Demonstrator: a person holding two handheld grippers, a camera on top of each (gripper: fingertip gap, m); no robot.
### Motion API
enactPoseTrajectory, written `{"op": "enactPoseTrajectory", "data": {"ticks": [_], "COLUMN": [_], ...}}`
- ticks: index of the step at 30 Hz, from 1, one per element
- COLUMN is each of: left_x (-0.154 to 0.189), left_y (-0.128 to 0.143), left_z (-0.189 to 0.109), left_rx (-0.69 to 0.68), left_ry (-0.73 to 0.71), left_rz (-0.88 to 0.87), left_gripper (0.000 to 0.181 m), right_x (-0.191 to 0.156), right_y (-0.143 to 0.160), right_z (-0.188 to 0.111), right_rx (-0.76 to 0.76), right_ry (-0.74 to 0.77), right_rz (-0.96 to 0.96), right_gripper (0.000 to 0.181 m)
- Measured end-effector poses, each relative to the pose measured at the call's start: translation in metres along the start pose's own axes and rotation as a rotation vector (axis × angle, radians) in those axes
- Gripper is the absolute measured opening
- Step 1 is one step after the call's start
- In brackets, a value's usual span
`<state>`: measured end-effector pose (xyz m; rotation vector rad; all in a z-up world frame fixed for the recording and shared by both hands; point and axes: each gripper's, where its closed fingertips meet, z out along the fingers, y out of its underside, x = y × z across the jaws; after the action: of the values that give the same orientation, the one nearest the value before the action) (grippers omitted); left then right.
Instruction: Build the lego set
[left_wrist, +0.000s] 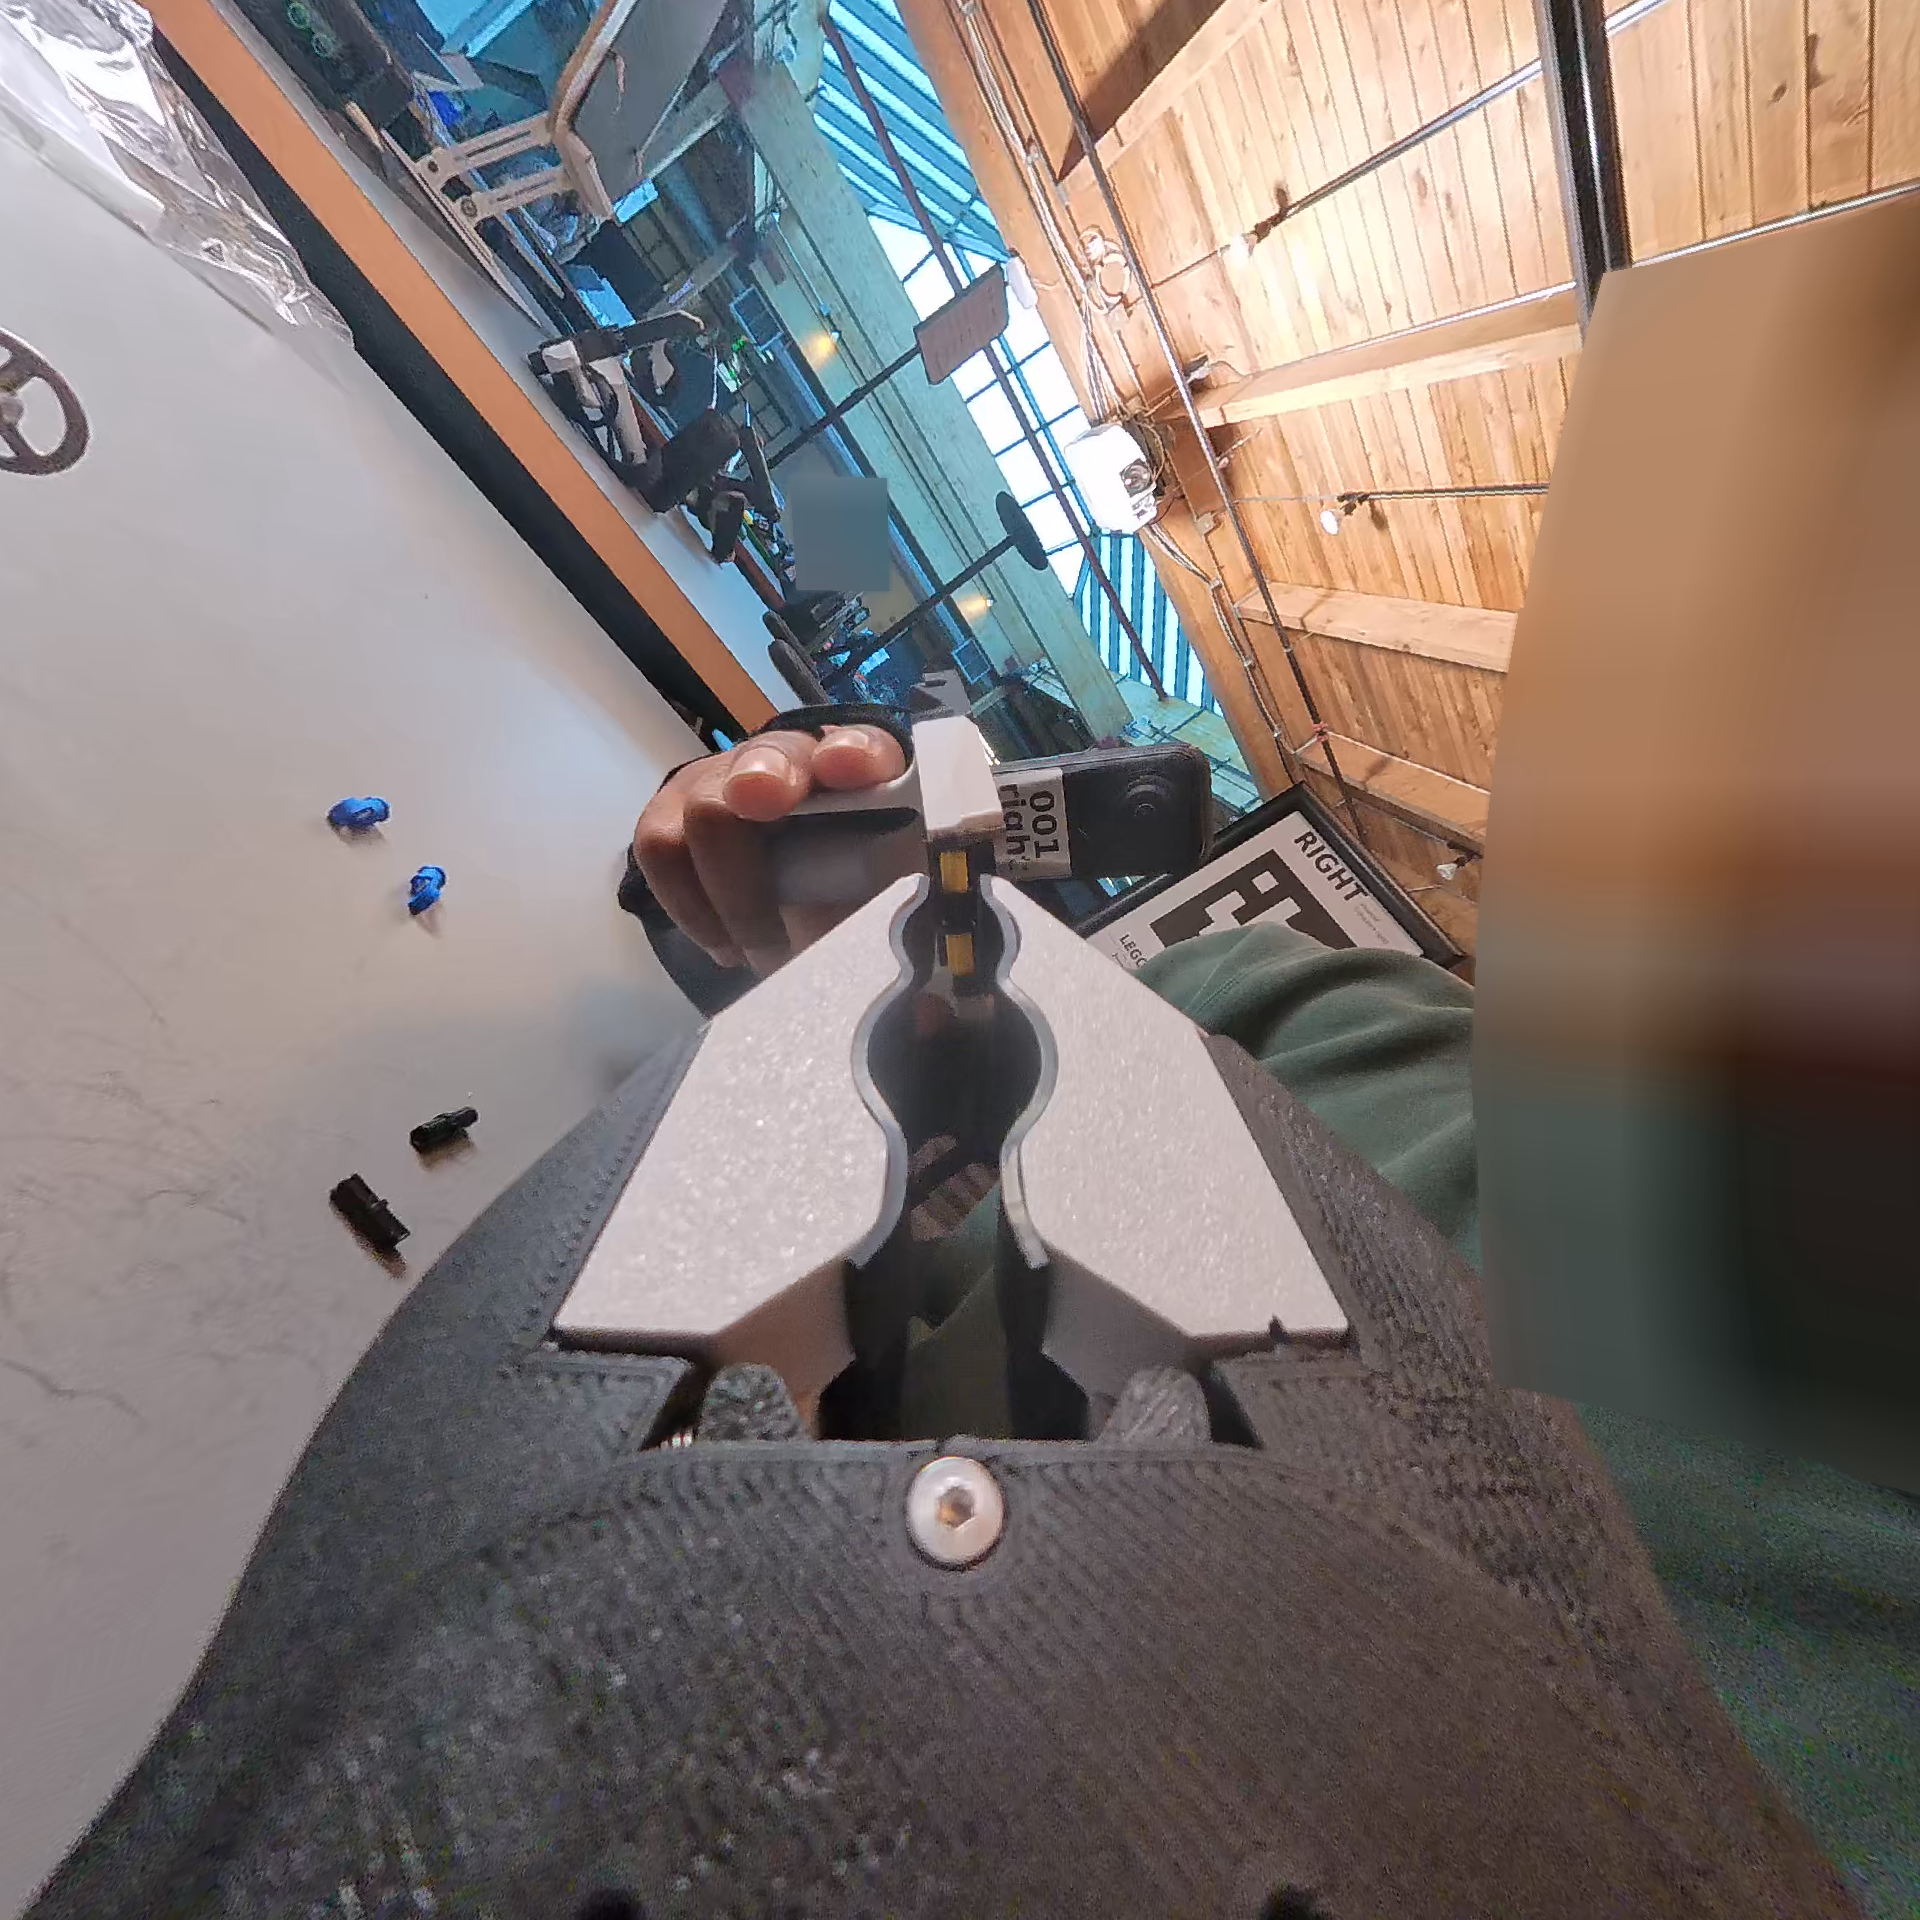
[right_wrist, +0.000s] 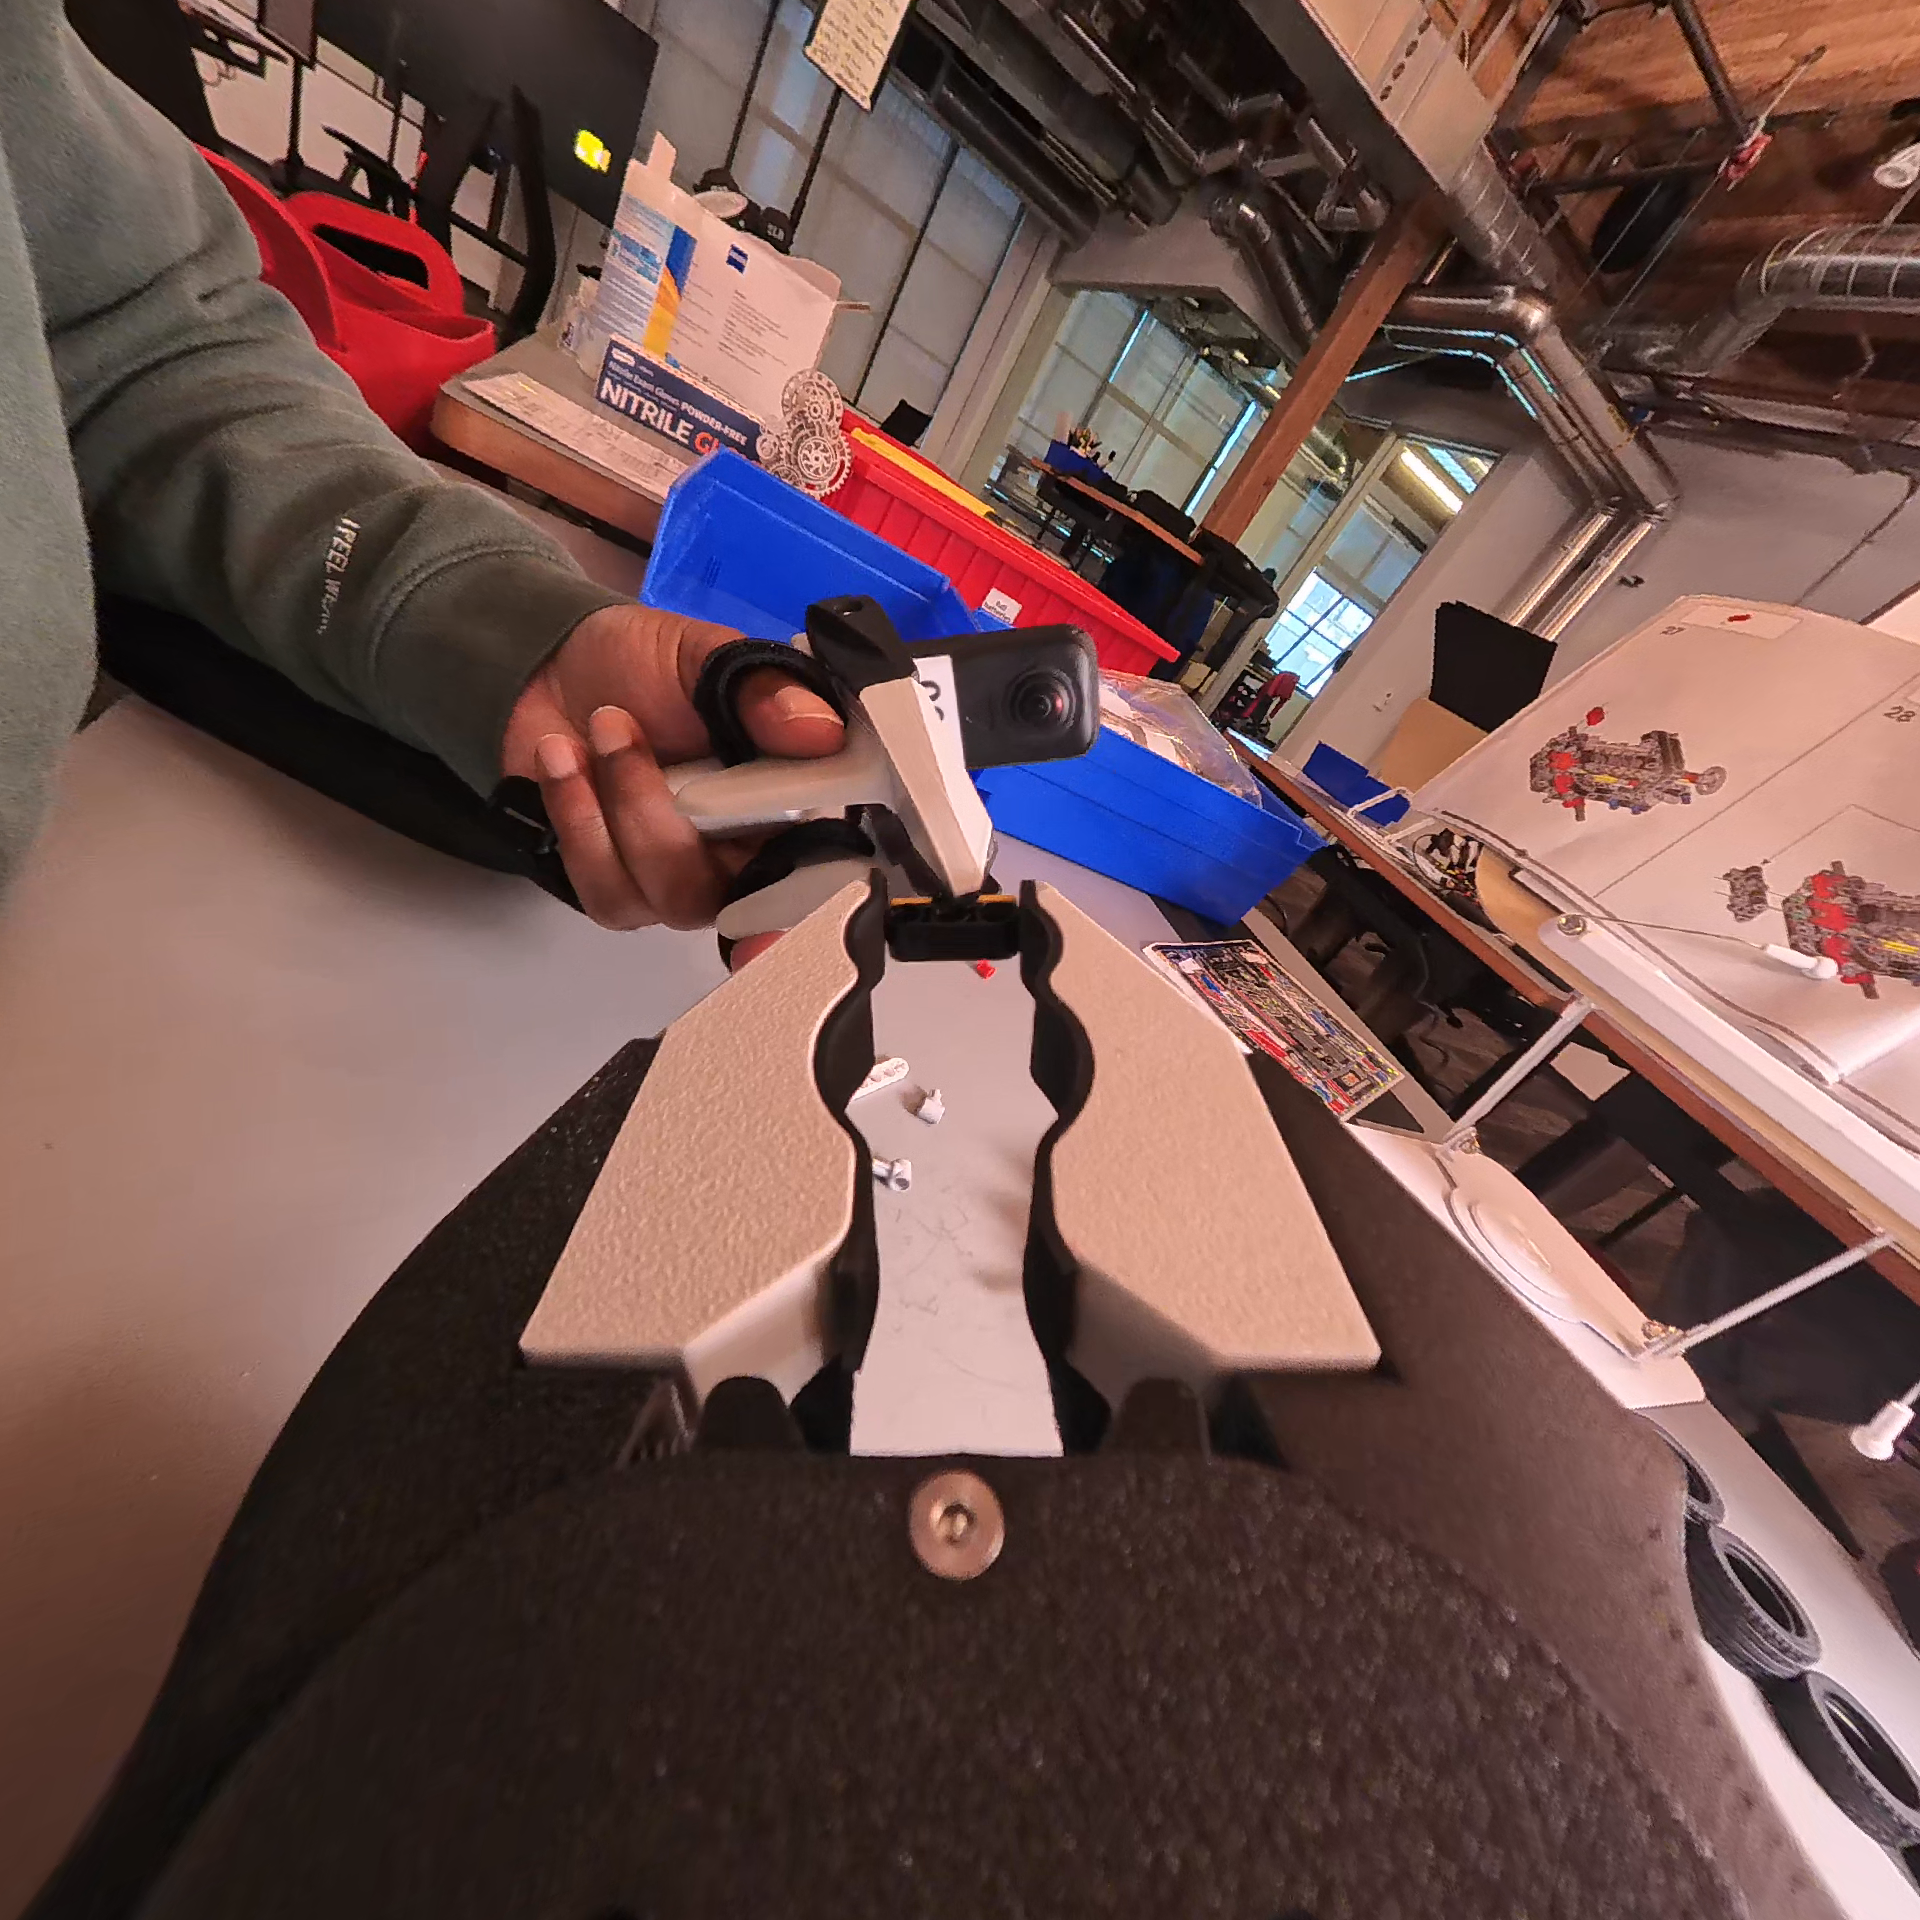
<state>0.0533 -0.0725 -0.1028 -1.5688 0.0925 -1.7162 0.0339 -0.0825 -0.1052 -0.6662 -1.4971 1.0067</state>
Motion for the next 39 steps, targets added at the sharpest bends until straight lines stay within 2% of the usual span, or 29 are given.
{"op": "enactPoseTrajectory", "data": {"ticks": [1,8,15,39], "left_x": [0.0002,0.0010,0.0032,0.0015], "left_y": [-0.0002,-0.0005,-0.0079,-0.0037], "left_z": [0.0001,0.0001,-0.0043,-0.0037], "left_rx": [0.005,0.013,0.035,-0.008], "left_ry": [0.002,0.009,0.001,-0.032], "left_rz": [-0.004,-0.009,0.026,0.072], "left_gripper": [0.004,0.004,0.014,0.004], "right_x": [0.0004,0.0005,0.0005,-0.0009], "right_y": [-0.0002,-0.0010,-0.0014,-0.0012], "right_z": [-0.0001,-0.0003,-0.0009,-0.0004], "right_rx": [0.001,0.002,0.002,0.001], "right_ry": [0.001,-0.005,-0.021,-0.019], "right_rz": [0.000,0.011,0.035,0.015], "right_gripper": [0.024,0.024,0.024,0.024]}}
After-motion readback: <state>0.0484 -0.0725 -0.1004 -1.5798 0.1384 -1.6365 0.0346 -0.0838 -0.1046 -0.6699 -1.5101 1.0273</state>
